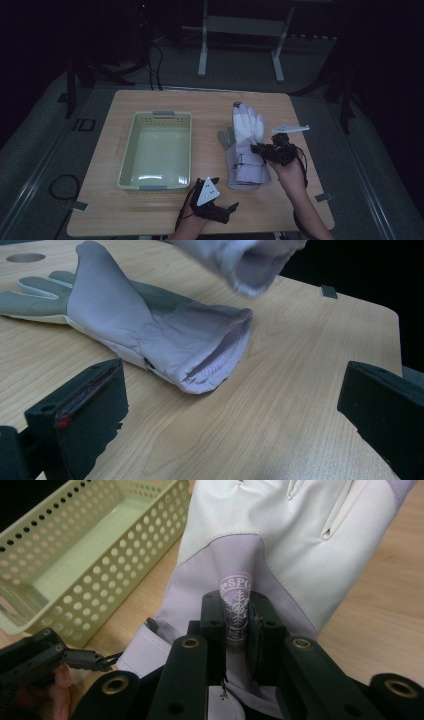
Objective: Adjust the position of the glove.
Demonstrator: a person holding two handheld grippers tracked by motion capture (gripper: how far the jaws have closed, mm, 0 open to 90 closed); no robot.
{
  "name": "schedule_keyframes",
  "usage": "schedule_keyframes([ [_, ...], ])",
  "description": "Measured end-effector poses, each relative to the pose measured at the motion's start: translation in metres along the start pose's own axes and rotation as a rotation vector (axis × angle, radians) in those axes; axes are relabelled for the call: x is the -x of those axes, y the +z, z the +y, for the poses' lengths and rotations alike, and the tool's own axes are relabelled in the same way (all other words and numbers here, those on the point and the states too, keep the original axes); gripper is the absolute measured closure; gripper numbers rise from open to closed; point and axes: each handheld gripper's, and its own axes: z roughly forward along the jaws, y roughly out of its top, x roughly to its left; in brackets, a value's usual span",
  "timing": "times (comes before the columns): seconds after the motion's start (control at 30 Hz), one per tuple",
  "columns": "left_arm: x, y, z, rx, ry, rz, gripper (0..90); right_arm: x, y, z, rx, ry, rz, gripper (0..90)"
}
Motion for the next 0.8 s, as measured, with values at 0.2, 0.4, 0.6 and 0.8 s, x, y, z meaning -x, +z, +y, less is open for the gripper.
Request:
schedule_keyframes([
  [0.2, 0.000, 0.000, 0.000, 0.001, -0.004, -0.001, 0.1, 0.000, 0.013, -0.005, -0.033, 0.009, -0.009, 79.5],
  [0.4, 0.000, 0.000, 0.000, 0.001, -0.005, -0.001, 0.0, 0.004, 0.041, -0.012, -0.102, 0.020, -0.038, 79.2],
  [0.6, 0.000, 0.000, 0.000, 0.001, -0.004, 0.001, 0.0, 0.008, 0.057, -0.016, -0.122, 0.043, -0.070, 78.8],
  [0.8, 0.000, 0.000, 0.000, 0.003, -0.006, 0.000, 0.0, 0.010, 0.069, -0.023, -0.140, 0.042, -0.079, 76.3],
])
